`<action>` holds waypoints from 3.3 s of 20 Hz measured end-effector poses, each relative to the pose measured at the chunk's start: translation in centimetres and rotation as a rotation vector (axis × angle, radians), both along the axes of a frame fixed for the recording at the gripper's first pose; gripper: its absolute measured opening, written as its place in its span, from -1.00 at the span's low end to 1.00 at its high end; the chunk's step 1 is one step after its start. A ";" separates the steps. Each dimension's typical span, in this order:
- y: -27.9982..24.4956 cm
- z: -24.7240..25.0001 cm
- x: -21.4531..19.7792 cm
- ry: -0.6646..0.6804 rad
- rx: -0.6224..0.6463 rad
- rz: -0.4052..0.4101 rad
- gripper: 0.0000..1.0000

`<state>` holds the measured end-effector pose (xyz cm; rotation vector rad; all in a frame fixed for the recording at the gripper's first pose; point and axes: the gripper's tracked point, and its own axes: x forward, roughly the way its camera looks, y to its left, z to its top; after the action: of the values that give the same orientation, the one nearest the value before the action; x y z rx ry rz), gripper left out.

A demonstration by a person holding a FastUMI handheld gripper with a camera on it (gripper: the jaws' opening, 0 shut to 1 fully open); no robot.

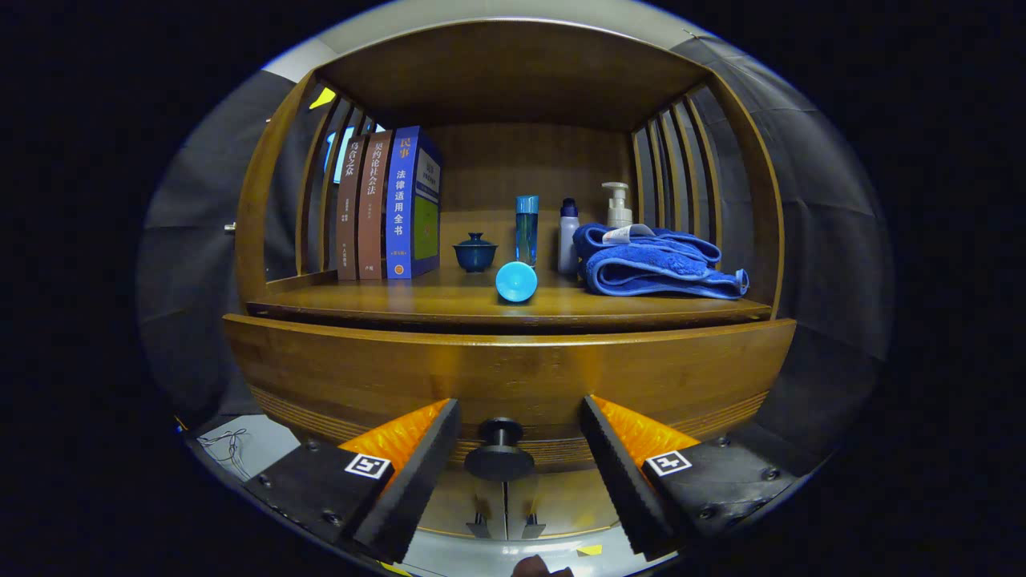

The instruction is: Pull open the drawer, take out the items inside it, and place them on the countertop above the cabinet.

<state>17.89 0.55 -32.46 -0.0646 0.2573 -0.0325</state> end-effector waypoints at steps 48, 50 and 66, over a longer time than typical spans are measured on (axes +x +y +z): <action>0.9 31.1 -15.9 -0.225 -0.011 0.081 0.99; 1.0 30.8 -15.9 -0.216 0.006 0.080 0.97; 0.6 29.8 -15.7 -0.202 0.006 0.037 0.97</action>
<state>2.15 1.19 -2.65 -0.0596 0.0542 -0.0014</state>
